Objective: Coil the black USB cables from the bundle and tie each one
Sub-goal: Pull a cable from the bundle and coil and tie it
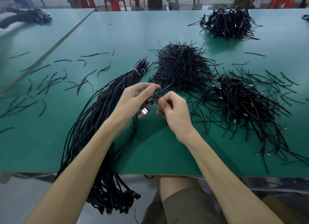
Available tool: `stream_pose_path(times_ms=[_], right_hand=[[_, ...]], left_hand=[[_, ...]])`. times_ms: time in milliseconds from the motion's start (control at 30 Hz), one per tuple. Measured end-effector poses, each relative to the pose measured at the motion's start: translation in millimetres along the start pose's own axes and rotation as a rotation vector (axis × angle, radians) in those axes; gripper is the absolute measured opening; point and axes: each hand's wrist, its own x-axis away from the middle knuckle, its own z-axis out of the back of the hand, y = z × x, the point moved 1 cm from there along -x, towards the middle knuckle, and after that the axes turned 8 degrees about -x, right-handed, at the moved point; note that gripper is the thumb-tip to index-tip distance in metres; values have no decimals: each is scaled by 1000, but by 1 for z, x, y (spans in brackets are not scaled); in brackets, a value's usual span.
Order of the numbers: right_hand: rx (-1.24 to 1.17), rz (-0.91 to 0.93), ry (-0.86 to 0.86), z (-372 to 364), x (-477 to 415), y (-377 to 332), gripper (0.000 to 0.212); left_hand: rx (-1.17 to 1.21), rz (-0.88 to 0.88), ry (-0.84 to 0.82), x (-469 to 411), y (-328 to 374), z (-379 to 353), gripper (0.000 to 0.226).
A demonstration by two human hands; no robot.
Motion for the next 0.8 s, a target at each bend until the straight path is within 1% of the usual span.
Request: stream_pose_path(times_ms=[133, 267, 400, 500, 600, 633, 700, 733, 800], right_hand=[[42, 31, 48, 1, -1, 1, 27], [37, 50, 53, 0, 0, 1, 29], [45, 70, 34, 0, 1, -1, 26], [29, 80, 7, -1, 3, -3, 26], [-29, 49, 48, 0, 1, 0, 33], [-37, 36, 74, 1, 0, 1, 38], [-20, 36, 113, 1, -2, 1, 40], [-18, 38, 131, 2, -2, 2, 37], [-54, 37, 165, 3, -2, 1, 32]], left_hand=[[5, 31, -41, 0, 0, -1, 28], [-50, 51, 40, -1, 0, -2, 23], [68, 51, 50, -2, -2, -2, 24], [125, 71, 71, -2, -6, 0, 21], [140, 95, 87, -2, -7, 2, 26], [114, 79, 79, -2, -7, 2, 25], [1, 13, 58, -2, -5, 2, 13], [-76, -25, 59, -1, -5, 0, 17], [-227, -91, 56, 3, -3, -3, 42]])
